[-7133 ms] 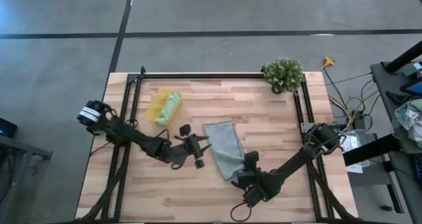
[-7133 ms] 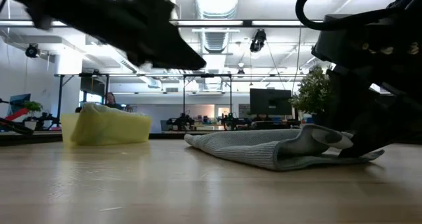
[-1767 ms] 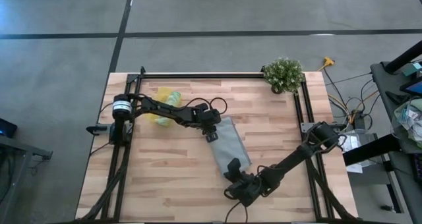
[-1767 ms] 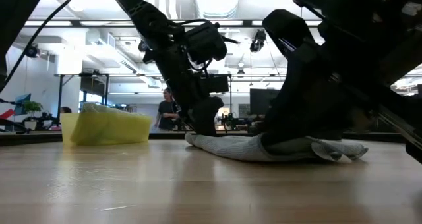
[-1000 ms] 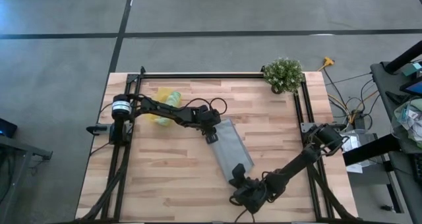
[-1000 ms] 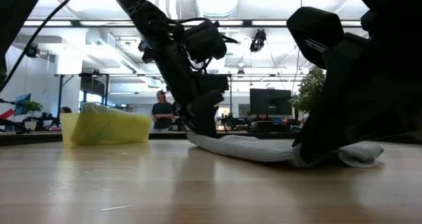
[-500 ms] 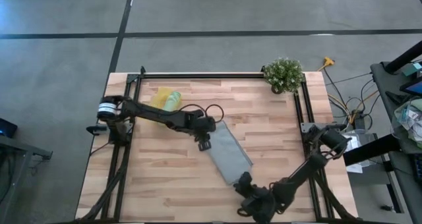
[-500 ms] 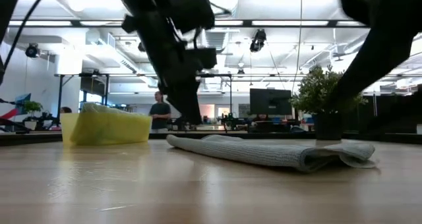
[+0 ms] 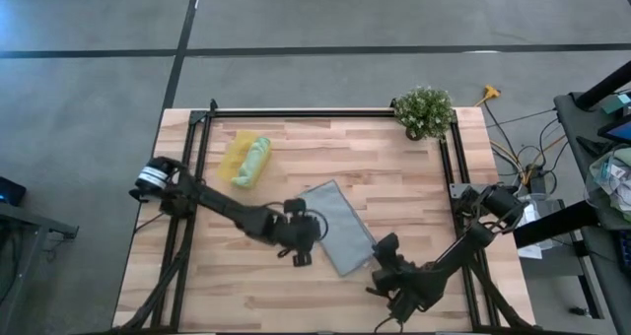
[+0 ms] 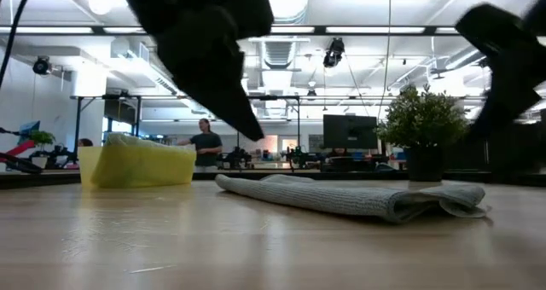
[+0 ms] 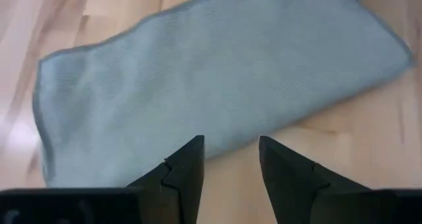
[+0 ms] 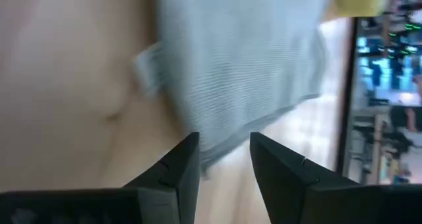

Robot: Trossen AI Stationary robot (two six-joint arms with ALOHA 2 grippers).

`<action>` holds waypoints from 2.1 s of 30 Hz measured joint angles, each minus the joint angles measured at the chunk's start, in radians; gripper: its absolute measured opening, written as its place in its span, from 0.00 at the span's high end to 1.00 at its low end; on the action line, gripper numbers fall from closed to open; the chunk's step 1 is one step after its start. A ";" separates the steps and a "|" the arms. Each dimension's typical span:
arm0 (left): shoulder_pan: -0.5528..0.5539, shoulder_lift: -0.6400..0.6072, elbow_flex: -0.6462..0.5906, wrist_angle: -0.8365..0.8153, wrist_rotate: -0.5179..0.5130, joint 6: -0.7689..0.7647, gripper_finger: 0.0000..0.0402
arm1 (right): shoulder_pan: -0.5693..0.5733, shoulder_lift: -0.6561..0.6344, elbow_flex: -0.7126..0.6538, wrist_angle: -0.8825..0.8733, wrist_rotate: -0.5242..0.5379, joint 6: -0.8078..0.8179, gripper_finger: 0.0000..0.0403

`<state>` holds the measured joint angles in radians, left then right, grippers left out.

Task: Roll microfiber towels into tight, uniform cylinder then place into a basket
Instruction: Roll the gray towel

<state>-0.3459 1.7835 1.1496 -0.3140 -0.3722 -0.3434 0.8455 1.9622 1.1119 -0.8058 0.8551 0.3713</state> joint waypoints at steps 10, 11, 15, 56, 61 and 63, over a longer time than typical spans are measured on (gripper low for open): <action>-0.118 0.030 0.000 0.083 -0.059 -0.039 0.68 | -0.002 0.003 -0.041 0.013 -0.062 -0.031 0.68; -0.123 0.035 0.000 0.088 -0.059 -0.029 0.68 | -0.002 0.003 -0.043 0.013 -0.051 -0.037 0.68; -0.144 0.073 0.000 0.129 -0.061 0.102 0.68 | -0.007 0.003 -0.048 0.045 -0.042 -0.122 0.70; -0.252 0.126 0.001 0.200 -0.109 0.191 0.68 | -0.237 -0.020 -0.031 0.118 -0.368 -0.686 0.88; -0.252 0.126 0.001 0.200 -0.109 0.184 0.68 | -0.255 -0.018 -0.032 0.147 -0.374 -0.648 0.96; -0.252 0.126 0.001 0.201 -0.109 0.168 0.68 | -0.256 -0.021 -0.032 0.155 -0.400 -0.621 0.97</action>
<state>-0.5980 1.9099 1.1507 -0.1135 -0.4808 -0.1757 0.5894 1.9414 1.0798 -0.6508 0.4555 -0.2501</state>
